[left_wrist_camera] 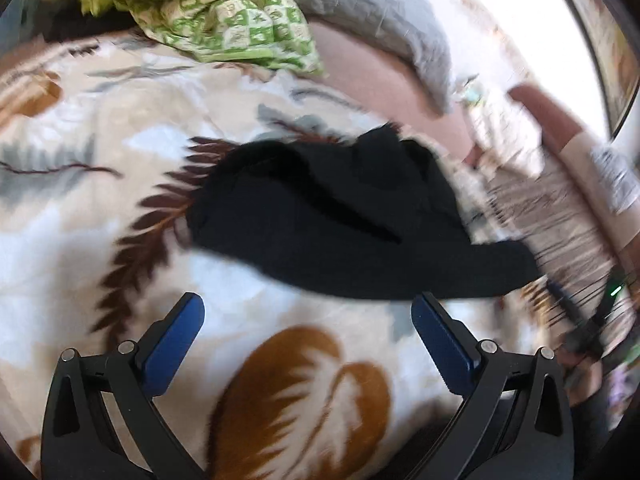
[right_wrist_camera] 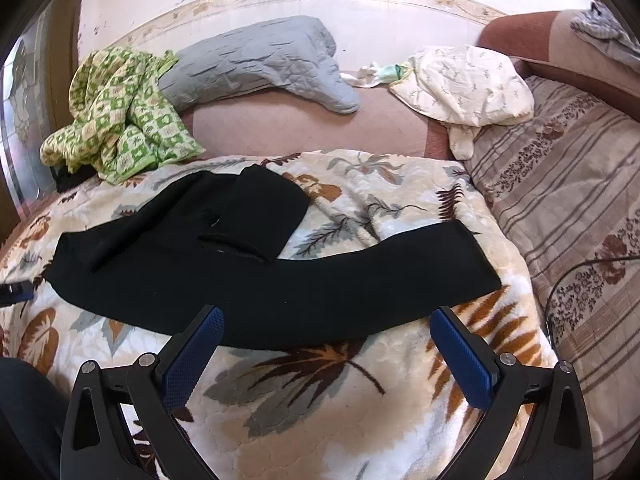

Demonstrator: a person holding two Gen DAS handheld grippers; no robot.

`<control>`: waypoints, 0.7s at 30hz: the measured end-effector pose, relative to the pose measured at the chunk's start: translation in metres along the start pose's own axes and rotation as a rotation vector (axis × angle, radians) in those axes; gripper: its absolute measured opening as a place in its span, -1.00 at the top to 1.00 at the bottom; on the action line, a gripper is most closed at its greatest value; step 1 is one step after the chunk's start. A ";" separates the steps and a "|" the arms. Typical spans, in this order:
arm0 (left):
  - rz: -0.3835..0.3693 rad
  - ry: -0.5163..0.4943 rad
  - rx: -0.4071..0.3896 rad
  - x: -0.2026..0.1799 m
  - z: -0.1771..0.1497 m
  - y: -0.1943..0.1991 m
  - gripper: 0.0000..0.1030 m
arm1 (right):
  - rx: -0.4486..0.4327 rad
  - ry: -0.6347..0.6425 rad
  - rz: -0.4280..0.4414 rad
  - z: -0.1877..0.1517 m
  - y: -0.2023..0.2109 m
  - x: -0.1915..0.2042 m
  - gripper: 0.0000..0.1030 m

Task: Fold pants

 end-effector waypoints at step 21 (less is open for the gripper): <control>0.064 0.231 -0.018 0.041 0.026 -0.047 0.57 | -0.042 -0.517 -0.001 0.011 -0.003 -0.121 -0.48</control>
Point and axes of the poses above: each gripper's, at about its wrist camera, not at the fingertips, and y roughly against the way its jaws point, x to its left, z to its top, the point moved 9 cm from there along -y, roughly the way its jaws point, and after that the axes turned 4 degrees about -x, right-handed, at the moved point
